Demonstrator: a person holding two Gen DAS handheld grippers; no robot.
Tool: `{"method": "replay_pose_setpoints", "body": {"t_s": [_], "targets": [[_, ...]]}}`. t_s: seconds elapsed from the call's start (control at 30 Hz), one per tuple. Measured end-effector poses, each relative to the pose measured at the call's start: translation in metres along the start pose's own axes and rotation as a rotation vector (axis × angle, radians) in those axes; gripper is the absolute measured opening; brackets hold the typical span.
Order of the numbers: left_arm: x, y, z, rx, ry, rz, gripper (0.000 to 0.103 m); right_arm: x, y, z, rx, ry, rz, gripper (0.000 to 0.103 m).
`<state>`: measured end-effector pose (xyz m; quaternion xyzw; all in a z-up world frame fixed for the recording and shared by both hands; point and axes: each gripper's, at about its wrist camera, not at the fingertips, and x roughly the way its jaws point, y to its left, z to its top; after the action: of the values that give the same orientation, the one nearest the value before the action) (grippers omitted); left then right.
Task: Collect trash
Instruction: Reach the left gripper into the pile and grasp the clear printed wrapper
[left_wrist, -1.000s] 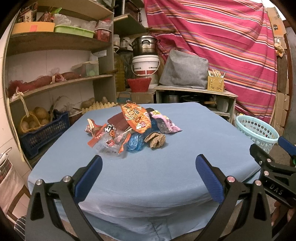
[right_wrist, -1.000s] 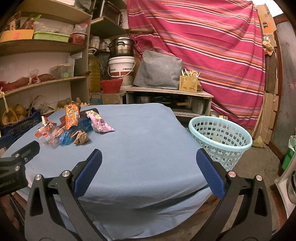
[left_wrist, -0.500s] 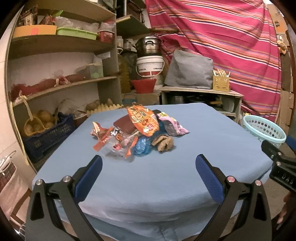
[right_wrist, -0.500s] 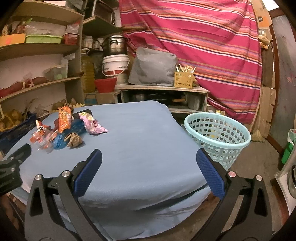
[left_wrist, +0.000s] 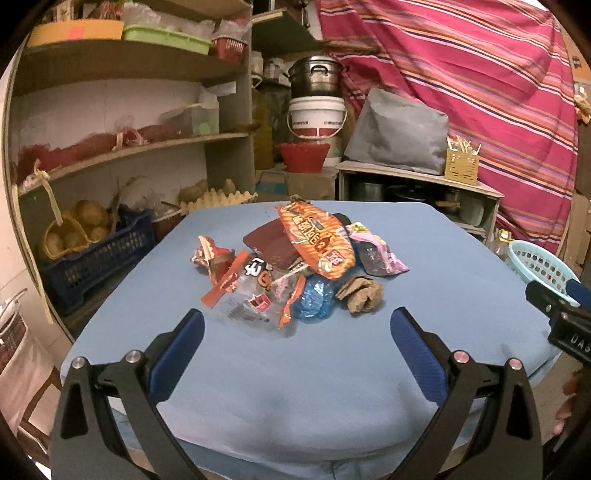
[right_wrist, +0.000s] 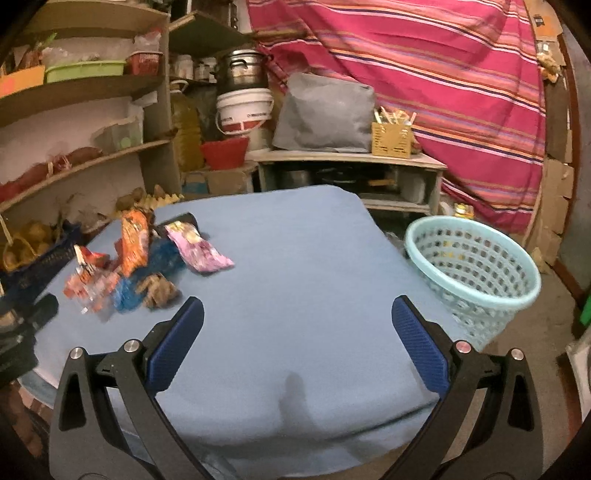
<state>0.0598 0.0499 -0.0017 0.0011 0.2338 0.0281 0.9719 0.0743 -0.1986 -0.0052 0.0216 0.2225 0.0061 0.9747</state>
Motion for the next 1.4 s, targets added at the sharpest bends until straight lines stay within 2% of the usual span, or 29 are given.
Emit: {"method": "replay_pose_setpoints", "body": {"t_s": [0.1,0.27,0.5,0.63,0.73,0.83,1.03,1.1,1.23,1.4], "targets": [[0.009,0.007,0.008,0.018,0.007,0.01,0.098,0.006,0.01,0.009,-0.023,-0.025,-0.005,0.099],[0.023,0.023,0.024,0.032,0.004,0.026,0.098,0.03,0.023,0.028,-0.048,0.047,0.015,0.099],[0.038,0.045,0.048,0.064,-0.028,0.038,0.098,0.057,0.034,0.065,-0.036,0.046,0.07,0.099],[0.053,0.054,0.045,0.074,0.02,0.015,0.098,0.085,0.037,0.08,-0.021,0.081,0.071,0.099],[0.059,0.056,0.039,0.078,0.03,0.029,0.098,0.106,0.042,0.087,-0.029,0.091,0.066,0.099],[0.066,0.06,0.036,0.071,0.039,0.042,0.098,0.124,0.049,0.087,-0.061,0.106,0.054,0.099],[0.092,0.081,0.034,-0.006,0.14,0.002,0.098,0.144,0.051,0.066,-0.075,0.148,0.063,0.099],[0.094,0.081,0.033,-0.012,0.141,-0.008,0.098,0.146,0.052,0.06,-0.076,0.16,0.072,0.099],[0.095,0.068,0.035,0.031,0.121,-0.031,0.098,0.145,0.062,0.049,-0.13,0.177,0.082,0.099],[0.113,0.06,0.035,0.039,0.17,-0.048,0.097,0.145,0.065,0.042,-0.153,0.196,0.081,0.099]]}}
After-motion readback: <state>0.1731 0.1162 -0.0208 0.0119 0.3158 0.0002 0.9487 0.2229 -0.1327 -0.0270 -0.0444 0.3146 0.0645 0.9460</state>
